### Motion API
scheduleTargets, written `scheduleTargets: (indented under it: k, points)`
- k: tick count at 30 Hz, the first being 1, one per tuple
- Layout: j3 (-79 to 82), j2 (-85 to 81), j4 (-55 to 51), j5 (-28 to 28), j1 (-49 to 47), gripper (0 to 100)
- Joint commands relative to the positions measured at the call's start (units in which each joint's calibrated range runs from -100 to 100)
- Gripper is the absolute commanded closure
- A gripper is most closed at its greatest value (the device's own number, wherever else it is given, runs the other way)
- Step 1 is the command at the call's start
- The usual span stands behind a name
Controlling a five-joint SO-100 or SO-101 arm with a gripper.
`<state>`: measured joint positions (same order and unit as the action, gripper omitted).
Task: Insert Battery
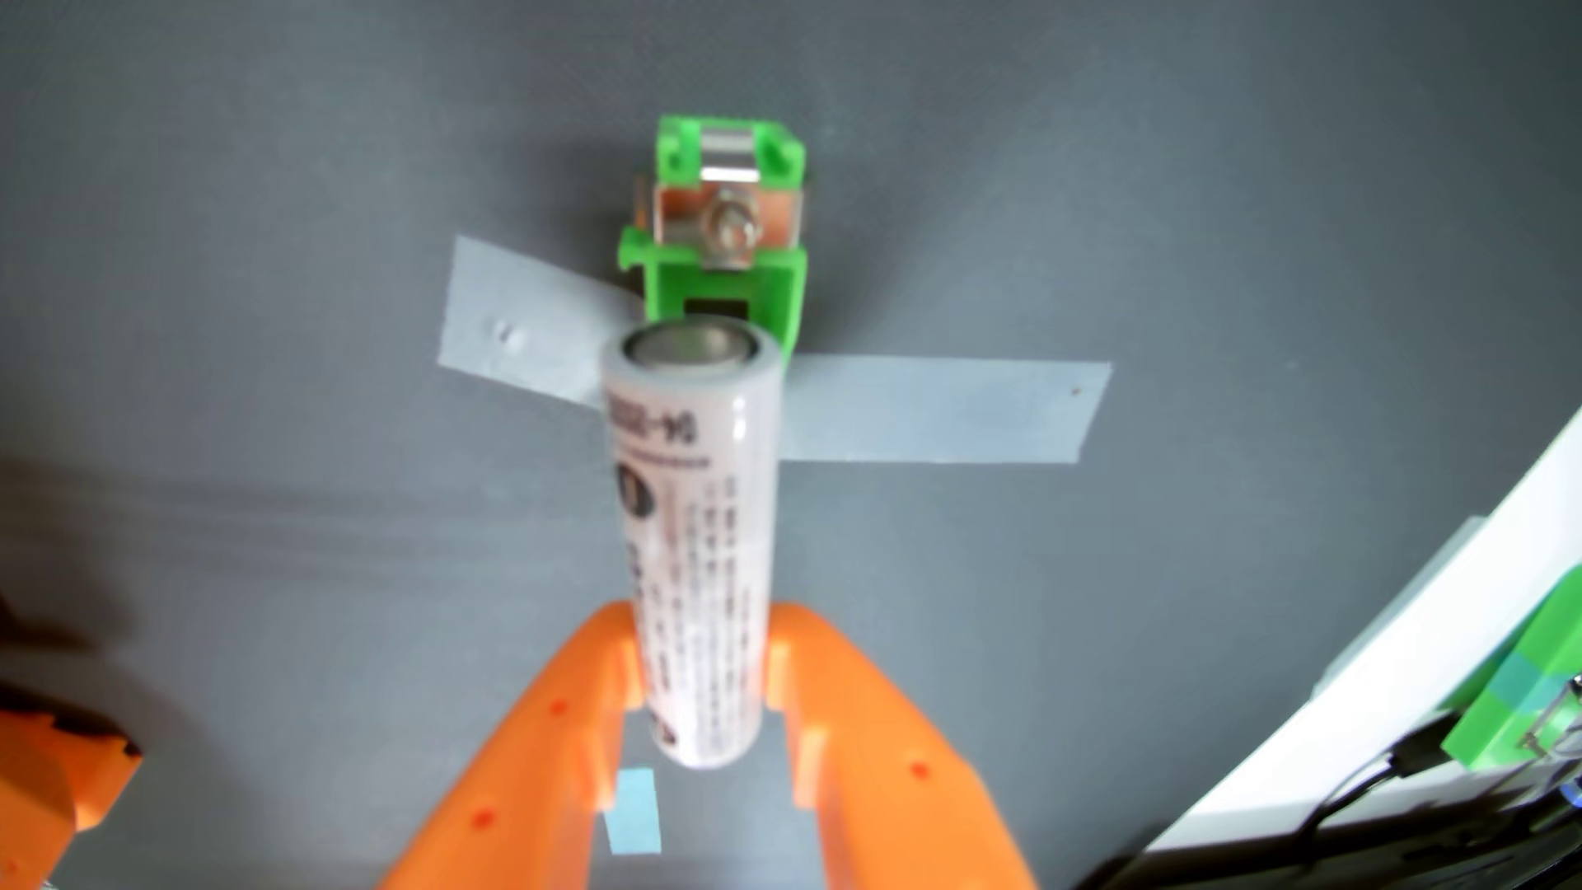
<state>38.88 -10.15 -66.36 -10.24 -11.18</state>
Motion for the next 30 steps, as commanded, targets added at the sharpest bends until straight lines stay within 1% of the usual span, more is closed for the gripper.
scheduleTargets:
  k: [1,19,25,30]
  points:
    - [0.8,-0.5,2.2,-0.2,0.2,98]
    - [1.4,-0.5,2.3,-0.2,1.1,98]
    - [3.8,-1.0,5.6,-0.1,1.1,98]
    - [4.0,-1.0,5.8,0.0,1.1,98]
